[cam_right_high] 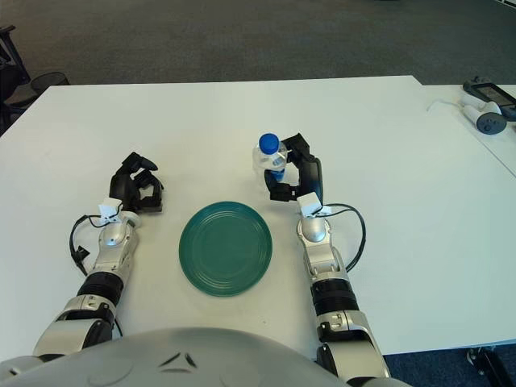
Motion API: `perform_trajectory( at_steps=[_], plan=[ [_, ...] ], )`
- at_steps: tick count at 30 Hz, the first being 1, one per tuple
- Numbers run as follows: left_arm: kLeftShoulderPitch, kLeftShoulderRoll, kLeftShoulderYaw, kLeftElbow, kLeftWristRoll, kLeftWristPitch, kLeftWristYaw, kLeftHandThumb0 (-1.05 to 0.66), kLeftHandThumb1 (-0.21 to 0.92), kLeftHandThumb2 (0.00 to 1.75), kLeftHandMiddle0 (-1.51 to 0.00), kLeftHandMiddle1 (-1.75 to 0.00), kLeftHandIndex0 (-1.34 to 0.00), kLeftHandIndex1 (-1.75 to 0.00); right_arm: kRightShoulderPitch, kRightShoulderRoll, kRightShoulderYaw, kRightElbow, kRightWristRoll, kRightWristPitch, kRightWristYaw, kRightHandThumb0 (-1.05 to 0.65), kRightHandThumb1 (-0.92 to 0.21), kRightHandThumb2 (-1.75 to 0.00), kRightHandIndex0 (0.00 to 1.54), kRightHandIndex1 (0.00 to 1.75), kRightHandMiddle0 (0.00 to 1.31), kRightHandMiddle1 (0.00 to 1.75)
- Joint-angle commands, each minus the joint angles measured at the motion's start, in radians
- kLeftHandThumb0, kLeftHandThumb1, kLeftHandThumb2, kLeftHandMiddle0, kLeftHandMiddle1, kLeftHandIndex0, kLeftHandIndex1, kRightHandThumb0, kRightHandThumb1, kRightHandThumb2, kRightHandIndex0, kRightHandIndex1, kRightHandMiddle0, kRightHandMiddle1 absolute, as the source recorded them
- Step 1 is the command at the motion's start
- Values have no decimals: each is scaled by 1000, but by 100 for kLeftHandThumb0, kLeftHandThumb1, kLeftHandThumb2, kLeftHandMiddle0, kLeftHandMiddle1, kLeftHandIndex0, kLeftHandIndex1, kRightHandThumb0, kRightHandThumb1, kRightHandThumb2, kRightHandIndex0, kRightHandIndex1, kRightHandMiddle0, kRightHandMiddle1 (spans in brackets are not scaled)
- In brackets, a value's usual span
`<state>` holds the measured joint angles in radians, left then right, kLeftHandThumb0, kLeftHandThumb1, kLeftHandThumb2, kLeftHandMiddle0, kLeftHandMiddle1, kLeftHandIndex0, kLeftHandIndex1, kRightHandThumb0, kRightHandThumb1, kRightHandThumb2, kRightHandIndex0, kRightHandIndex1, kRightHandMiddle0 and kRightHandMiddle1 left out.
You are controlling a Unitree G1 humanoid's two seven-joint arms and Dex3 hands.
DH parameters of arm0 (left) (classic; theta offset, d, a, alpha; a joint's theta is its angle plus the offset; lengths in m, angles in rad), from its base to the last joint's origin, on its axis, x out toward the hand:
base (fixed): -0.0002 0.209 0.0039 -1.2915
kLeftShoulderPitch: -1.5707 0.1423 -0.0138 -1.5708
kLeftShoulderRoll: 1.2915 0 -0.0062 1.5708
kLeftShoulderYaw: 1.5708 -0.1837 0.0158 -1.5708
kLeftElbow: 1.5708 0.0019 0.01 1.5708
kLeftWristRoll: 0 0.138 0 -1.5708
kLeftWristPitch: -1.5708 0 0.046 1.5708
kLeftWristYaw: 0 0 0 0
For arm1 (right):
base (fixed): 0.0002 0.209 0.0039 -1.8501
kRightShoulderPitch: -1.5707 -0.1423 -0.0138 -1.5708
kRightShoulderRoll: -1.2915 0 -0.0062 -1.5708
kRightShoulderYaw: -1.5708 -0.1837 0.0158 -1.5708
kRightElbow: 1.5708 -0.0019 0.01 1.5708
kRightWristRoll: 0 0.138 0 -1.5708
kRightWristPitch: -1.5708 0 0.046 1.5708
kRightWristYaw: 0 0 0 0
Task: Put the bottle into the plate.
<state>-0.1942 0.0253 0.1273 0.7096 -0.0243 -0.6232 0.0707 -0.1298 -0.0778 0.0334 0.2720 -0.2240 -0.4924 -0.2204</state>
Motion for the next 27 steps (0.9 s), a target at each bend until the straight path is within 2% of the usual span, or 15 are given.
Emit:
perform_trajectory(
  at_steps=[1,5,15,27],
  plan=[
    [82,-26,-18,38,22,28,13,0,-8,174,-91,-169,-69,-175,18,-2,8,-30,-1,32,25,-12,-24,-139,136,175,109,175],
    [86,-29,-23,23,30,42,19,0,-8,174,-91,-168,-69,-175,24,-3,15,-36,5,40,47,-13,-25,-137,136,175,108,175],
    [86,-35,-25,12,33,54,23,0,-8,174,-91,-168,-69,-175,39,-16,46,-42,-60,52,49,-17,-29,-133,137,175,109,175],
    [77,-38,-27,13,35,58,19,0,-7,174,-90,-170,-69,-175,106,-40,107,-114,-77,65,132,-16,-30,-132,137,175,111,175]
  ],
)
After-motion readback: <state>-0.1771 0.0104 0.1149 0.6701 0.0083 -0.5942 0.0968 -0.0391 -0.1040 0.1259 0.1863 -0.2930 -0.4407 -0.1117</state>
